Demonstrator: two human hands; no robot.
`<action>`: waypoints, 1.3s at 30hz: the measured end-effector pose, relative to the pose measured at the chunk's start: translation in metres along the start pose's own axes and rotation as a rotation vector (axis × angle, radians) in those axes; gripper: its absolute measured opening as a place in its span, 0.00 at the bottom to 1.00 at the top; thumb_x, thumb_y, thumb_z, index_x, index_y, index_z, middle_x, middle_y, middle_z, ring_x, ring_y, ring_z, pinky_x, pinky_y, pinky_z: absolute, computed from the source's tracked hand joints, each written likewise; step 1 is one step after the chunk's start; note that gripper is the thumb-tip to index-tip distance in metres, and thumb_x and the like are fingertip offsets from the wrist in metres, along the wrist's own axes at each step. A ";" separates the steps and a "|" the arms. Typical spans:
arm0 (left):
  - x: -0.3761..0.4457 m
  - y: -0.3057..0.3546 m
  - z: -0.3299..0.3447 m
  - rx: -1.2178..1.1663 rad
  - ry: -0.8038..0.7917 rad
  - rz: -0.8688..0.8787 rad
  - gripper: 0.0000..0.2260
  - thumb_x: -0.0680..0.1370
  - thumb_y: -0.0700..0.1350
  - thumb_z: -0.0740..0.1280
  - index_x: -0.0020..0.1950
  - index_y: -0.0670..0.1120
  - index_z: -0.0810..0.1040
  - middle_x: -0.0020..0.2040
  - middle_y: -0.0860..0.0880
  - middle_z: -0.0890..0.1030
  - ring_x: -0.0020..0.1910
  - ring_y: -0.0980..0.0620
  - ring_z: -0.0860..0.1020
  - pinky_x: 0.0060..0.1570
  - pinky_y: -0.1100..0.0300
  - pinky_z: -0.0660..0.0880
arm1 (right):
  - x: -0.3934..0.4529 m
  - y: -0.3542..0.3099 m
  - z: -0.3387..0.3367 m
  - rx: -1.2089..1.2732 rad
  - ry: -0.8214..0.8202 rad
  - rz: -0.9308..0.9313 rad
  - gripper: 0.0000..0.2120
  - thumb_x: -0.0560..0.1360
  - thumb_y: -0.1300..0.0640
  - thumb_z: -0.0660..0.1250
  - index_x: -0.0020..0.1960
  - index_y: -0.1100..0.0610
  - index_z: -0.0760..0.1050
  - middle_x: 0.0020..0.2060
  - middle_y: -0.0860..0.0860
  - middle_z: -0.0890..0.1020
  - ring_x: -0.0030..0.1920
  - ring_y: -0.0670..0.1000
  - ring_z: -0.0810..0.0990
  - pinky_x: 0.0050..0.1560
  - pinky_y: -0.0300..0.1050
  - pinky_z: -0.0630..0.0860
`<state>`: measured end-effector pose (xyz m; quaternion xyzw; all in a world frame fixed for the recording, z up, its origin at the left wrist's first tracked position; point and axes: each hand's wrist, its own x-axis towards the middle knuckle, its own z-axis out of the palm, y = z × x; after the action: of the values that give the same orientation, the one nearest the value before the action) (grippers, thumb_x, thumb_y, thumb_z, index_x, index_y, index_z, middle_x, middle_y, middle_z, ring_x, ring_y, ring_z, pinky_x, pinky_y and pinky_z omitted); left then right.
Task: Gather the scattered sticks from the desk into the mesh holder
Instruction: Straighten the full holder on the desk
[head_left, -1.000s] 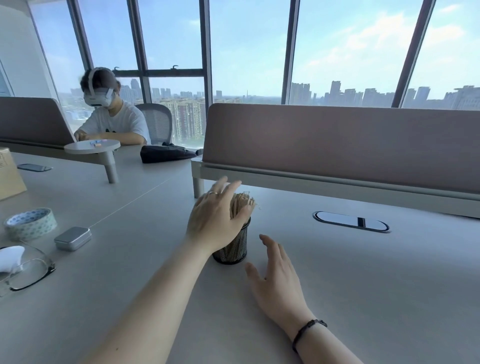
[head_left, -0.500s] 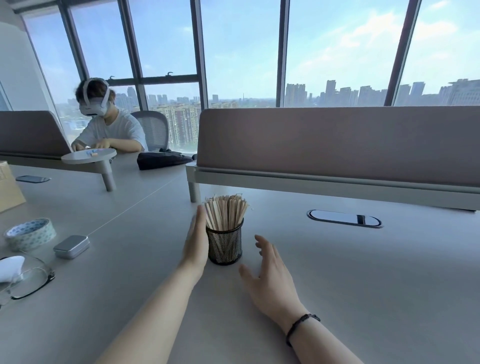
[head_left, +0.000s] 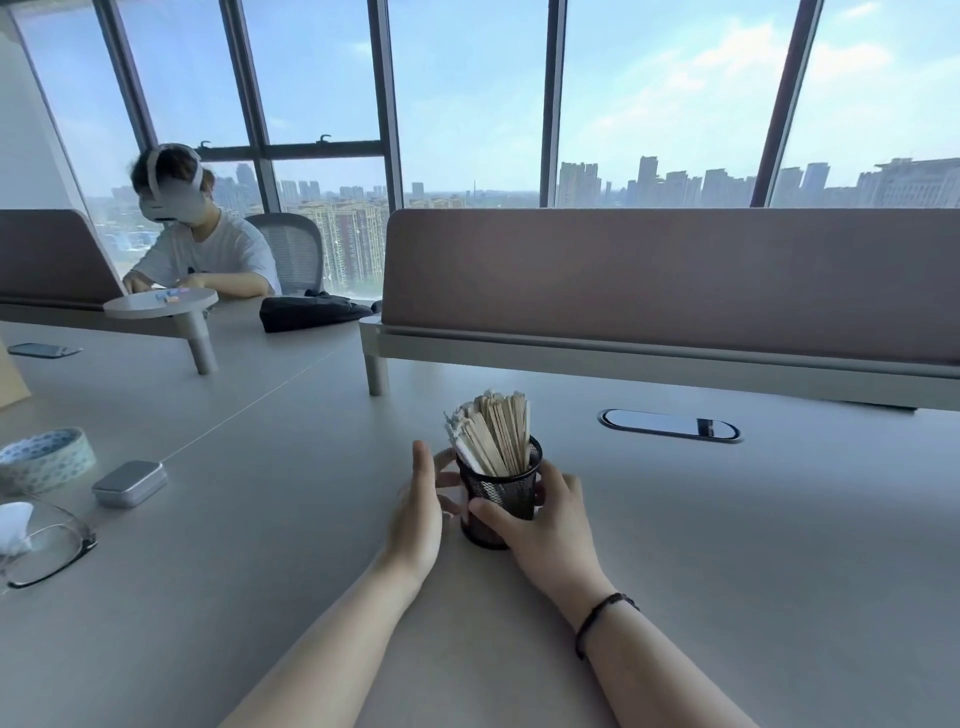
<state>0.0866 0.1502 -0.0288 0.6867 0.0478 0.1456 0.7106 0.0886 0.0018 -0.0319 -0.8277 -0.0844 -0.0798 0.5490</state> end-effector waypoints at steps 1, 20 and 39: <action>0.000 -0.001 -0.002 0.004 0.035 -0.016 0.28 0.80 0.65 0.48 0.62 0.51 0.80 0.38 0.46 0.83 0.32 0.52 0.76 0.36 0.60 0.70 | 0.003 0.001 -0.005 0.059 -0.015 0.014 0.31 0.59 0.43 0.78 0.60 0.42 0.73 0.54 0.44 0.76 0.51 0.38 0.78 0.55 0.40 0.75; -0.018 -0.008 0.014 0.477 -0.448 0.124 0.41 0.62 0.50 0.83 0.71 0.53 0.68 0.28 0.55 0.70 0.29 0.57 0.69 0.32 0.62 0.65 | -0.010 0.030 -0.053 0.402 -0.003 0.062 0.30 0.68 0.67 0.67 0.68 0.53 0.69 0.52 0.53 0.85 0.54 0.51 0.83 0.52 0.46 0.79; -0.024 -0.012 0.049 0.489 -0.130 0.167 0.32 0.55 0.57 0.83 0.56 0.56 0.76 0.48 0.60 0.83 0.47 0.62 0.82 0.44 0.67 0.77 | -0.007 0.037 -0.061 0.098 -0.007 0.003 0.32 0.62 0.54 0.83 0.63 0.47 0.74 0.53 0.43 0.83 0.48 0.36 0.82 0.48 0.32 0.77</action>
<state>0.0783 0.0957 -0.0417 0.8475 -0.0210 0.1432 0.5106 0.0879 -0.0694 -0.0432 -0.8002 -0.0887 -0.0718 0.5888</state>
